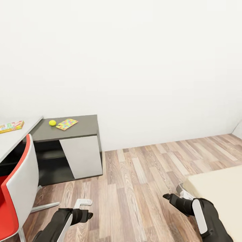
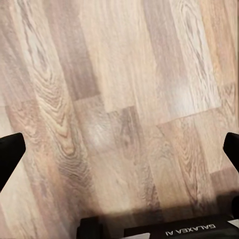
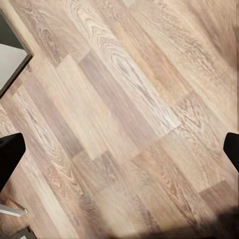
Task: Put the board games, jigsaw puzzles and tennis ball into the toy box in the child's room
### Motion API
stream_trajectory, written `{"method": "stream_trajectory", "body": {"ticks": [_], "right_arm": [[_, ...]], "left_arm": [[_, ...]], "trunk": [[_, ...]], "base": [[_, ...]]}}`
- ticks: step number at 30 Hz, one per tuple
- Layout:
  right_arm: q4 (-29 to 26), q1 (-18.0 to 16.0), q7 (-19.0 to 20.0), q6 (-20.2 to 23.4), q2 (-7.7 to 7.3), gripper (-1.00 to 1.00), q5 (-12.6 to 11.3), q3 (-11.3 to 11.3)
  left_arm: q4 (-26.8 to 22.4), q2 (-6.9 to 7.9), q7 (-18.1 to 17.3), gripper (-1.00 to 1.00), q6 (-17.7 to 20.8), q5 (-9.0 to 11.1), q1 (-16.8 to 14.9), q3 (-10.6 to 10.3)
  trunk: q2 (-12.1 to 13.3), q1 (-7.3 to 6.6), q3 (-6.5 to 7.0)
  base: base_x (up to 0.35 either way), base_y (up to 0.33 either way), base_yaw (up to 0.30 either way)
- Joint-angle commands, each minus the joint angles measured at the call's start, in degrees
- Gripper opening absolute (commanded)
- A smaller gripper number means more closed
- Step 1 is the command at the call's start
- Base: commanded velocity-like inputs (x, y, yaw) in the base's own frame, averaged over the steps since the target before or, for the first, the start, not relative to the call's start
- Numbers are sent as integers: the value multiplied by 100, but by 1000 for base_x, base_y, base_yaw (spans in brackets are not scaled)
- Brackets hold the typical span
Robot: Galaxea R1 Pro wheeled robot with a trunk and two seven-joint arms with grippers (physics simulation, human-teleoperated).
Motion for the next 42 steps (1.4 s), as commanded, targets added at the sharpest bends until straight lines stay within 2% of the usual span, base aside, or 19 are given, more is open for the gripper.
{"method": "stream_trajectory", "body": {"ticks": [1,16,32,42], "right_arm": [[3,-7,52,26,6,100,43,-20],[29,-6,91,45,-2,100,33,-19],[29,-4,100,34,13,100,41,-3],[29,-4,100,34,17,100,41,-8]], "left_arm": [[-9,6,-3,100,26,13,-1,-11],[-10,11,-12,100,124,18,-4,17],[-17,14,-3,100,282,22,-5,41],[-17,6,-3,100,293,22,-3,18]], "trunk": [[-3,0,-12],[-3,0,-104],[639,-352,82],[1040,-571,222]], "base": [[1,-1,-211],[0,52,-213],[0,1,-198],[0,0,-59]]}}
